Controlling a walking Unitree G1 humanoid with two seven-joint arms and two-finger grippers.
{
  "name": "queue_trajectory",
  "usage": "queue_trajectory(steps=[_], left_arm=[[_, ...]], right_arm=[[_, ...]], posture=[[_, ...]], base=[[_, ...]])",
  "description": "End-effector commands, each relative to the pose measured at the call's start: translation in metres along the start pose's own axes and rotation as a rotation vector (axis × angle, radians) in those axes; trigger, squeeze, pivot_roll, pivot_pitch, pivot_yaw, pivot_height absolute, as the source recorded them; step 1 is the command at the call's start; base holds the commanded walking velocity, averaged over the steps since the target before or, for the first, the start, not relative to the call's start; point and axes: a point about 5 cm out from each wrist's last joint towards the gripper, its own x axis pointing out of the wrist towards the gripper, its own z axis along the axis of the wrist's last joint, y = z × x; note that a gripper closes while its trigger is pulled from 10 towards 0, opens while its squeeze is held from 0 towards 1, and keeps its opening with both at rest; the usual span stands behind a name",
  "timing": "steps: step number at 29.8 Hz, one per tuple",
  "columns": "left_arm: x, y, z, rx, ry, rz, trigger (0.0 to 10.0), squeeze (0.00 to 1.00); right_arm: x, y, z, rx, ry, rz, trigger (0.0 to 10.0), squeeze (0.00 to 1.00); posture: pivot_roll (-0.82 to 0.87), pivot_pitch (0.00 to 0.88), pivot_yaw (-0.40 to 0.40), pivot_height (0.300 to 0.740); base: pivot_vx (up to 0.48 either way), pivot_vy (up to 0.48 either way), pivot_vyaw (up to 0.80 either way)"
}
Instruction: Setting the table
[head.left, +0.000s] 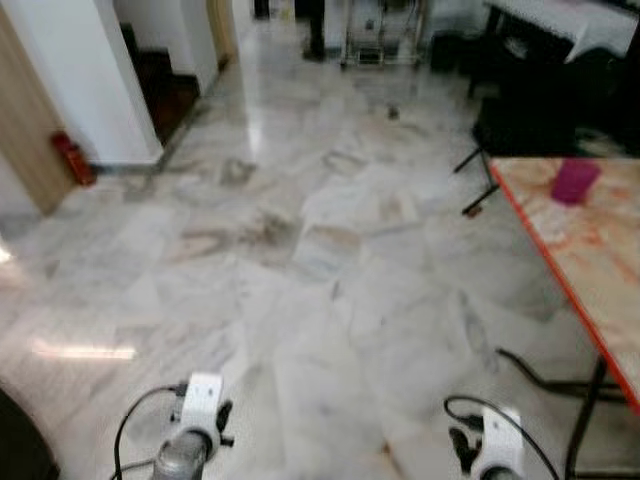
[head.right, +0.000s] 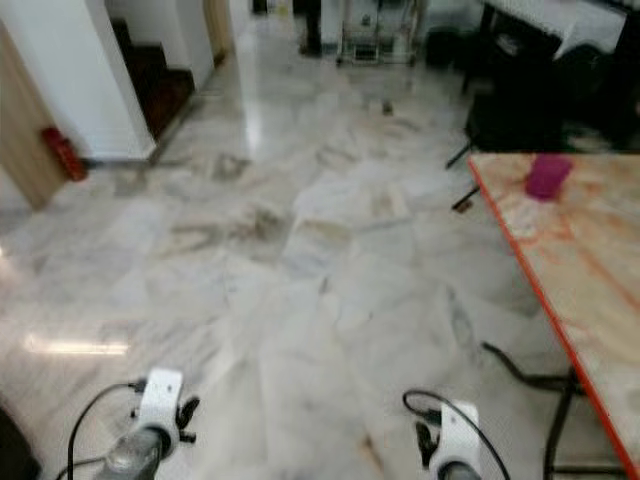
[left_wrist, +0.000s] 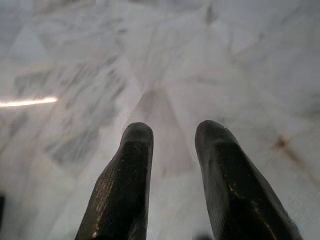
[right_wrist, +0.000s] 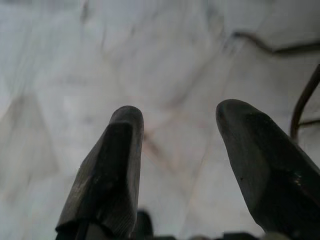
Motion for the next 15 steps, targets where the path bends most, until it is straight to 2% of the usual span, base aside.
queue_trajectory(steps=[1, 15], left_arm=[[-0.0031, 0.0084, -0.0084, 0.003, 0.036, 0.023, 10.0, 0.00], [-0.0028, 0.0038, -0.0092, -0.016, 0.042, 0.028, 10.0, 0.00]], right_arm=[[0.0025, 0.0098, 0.0040, -0.001, -0.012, 0.026, 10.0, 0.00], [0.0031, 0.0100, 0.0066, -0.021, -0.022, 0.038, 10.0, 0.00]], posture=[[-0.03, 0.000, -0.007, 0.740], [-0.02, 0.000, -0.018, 0.740]], base=[[0.341, 0.000, 0.00], [0.337, 0.000, 0.00]])
